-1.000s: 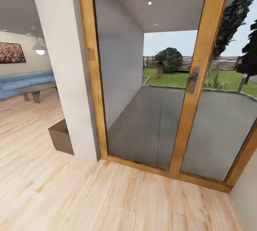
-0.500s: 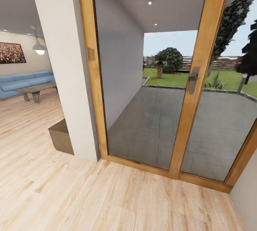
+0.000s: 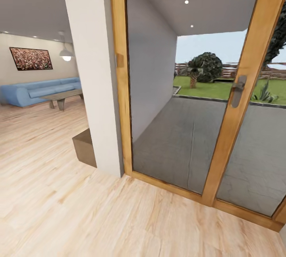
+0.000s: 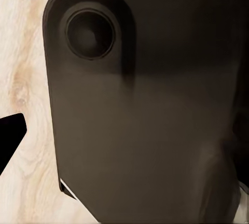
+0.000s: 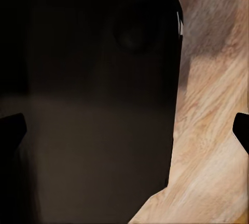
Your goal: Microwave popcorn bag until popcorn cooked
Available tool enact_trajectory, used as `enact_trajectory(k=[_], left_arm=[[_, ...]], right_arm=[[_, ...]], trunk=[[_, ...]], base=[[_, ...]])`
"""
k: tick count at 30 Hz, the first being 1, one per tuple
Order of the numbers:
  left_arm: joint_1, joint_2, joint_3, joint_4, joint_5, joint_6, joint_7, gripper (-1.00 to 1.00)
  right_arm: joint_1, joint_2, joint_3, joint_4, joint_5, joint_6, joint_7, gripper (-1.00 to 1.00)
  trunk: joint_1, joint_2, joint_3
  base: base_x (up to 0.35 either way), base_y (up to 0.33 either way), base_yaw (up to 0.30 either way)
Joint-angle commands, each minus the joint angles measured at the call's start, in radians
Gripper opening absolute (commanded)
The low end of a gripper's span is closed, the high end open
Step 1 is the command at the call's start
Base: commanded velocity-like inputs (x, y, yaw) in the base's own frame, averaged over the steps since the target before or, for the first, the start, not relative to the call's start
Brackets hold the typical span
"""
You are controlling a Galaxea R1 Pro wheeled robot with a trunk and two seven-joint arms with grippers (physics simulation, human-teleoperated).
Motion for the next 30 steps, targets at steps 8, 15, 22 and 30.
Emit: enact_trajectory(k=[8,15,22,30], left_arm=[[0.0,-0.001,0.003,-0.001,0.002,-0.001,-0.001,1.0],[0.0,-0.001,0.003,-0.001,0.002,-0.001,0.0,1.0],[0.0,-0.001,0.003,-0.002,0.002,-0.001,0.001,1.0],[0.0,0.009,-0.002,-0.002,0.001,-0.001,0.001,1.0]], right_arm=[[0.0,0.0,0.002,0.0,0.001,-0.007,-0.001,1.0],[-0.001,0.0,0.002,0.0,0.001,-0.008,-0.001,1.0],[-0.001,0.0,0.002,0.0,0.001,-0.009,-0.001,1.0],[-0.001,0.0,0.003,0.0,0.002,-0.01,-0.002,1.0]], trunk=[[0.0,0.0,-0.001],[0.0,0.0,-0.001],[0.0,0.0,-0.001],[0.0,0.0,-0.001]], base=[[0.0,0.0,0.28],[0.0,0.0,0.28],[0.0,0.0,0.28],[0.0,0.0,0.28]])
